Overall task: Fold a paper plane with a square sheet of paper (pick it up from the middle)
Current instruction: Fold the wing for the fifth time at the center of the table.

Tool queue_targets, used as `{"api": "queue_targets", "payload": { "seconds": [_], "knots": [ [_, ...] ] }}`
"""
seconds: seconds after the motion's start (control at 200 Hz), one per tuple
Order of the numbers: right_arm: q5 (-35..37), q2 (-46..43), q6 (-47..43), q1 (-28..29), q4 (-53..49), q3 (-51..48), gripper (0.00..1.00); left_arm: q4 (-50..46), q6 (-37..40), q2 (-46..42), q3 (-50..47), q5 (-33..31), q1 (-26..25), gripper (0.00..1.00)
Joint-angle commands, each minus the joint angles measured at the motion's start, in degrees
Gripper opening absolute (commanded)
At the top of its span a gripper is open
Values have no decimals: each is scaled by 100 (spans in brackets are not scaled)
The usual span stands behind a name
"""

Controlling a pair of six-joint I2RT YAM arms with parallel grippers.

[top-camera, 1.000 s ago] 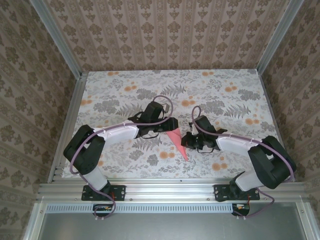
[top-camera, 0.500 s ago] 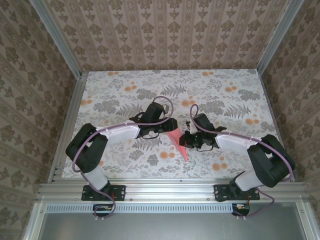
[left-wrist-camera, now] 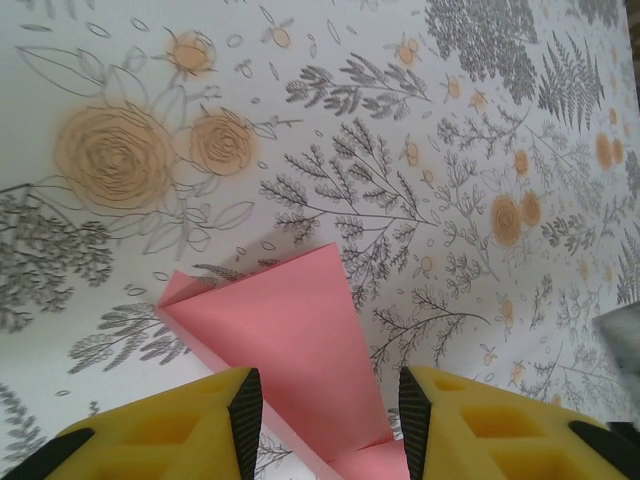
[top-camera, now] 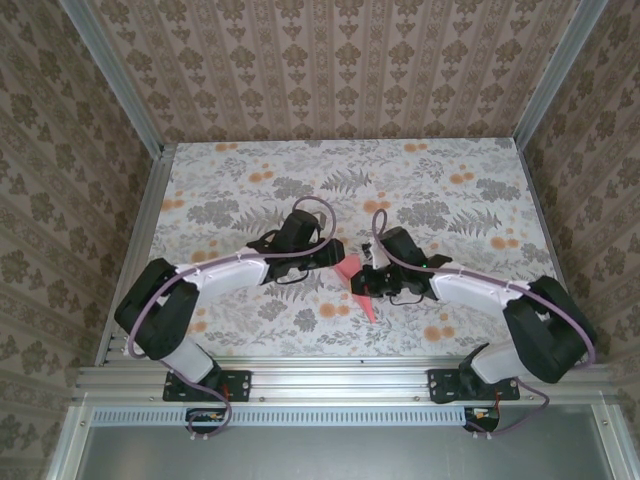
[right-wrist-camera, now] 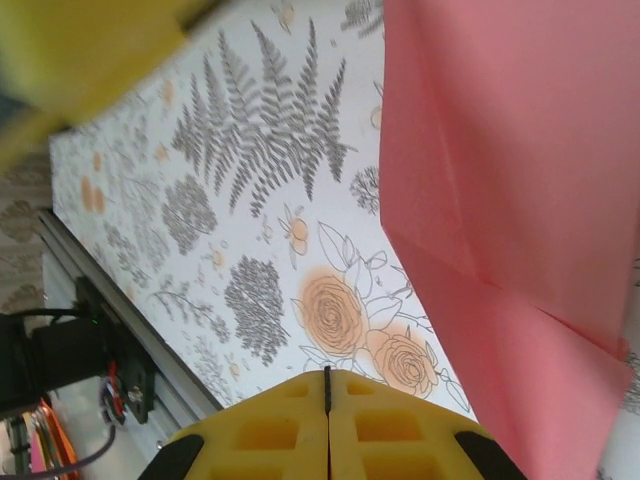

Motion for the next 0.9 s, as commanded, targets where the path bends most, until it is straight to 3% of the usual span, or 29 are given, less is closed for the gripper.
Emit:
{"api": "queue_targets", "payload": {
  "seconds": [0.0,0.255,0.9],
  "knots": [
    [3,328,-4,56,87,186,8,-134,-85,-307,-191,-271,58,43],
    [504,840,-79,-59,54,305,9,-290,58,-434,-118,-230,74,44],
    [-381,1506,700,-873,1733,-500,9,-174,267,450,468,236,-165,44]
  ]
}}
